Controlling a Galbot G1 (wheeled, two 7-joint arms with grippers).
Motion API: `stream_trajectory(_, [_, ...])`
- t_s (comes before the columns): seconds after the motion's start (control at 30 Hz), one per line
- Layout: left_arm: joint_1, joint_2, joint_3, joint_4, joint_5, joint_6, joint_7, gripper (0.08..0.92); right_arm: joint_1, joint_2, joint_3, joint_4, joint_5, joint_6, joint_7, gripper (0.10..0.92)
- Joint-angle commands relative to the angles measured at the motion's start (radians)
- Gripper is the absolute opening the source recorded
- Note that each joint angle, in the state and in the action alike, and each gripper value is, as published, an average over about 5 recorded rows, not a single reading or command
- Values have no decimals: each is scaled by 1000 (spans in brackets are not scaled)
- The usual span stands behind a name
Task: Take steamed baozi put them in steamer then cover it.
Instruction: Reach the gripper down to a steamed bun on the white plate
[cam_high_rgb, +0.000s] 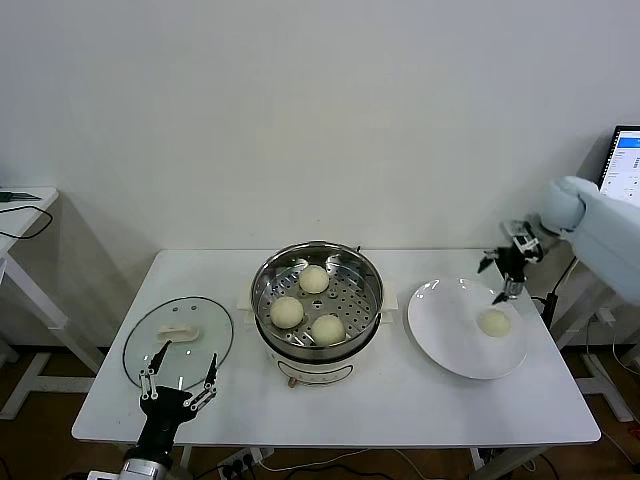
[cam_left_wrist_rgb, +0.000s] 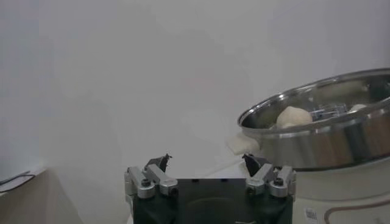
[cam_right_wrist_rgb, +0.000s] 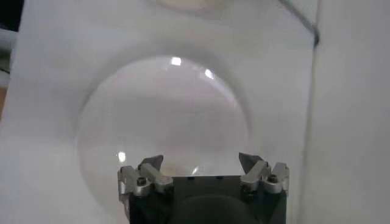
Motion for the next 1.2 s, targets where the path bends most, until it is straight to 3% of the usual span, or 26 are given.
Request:
stream_trajectory(0.03, [13, 0, -2, 2, 2, -2, 0, 823, -157, 76, 106, -220, -106, -14, 29, 823])
stream_trajectory(0.73, [5, -2, 1, 21, 0, -5, 0, 823, -201, 151, 156, -299, -149, 8, 80, 820])
stream_trajectory(1.2, [1, -2, 1, 17, -1, -4, 0, 823, -96, 132, 110, -239, -117, 10, 24, 679])
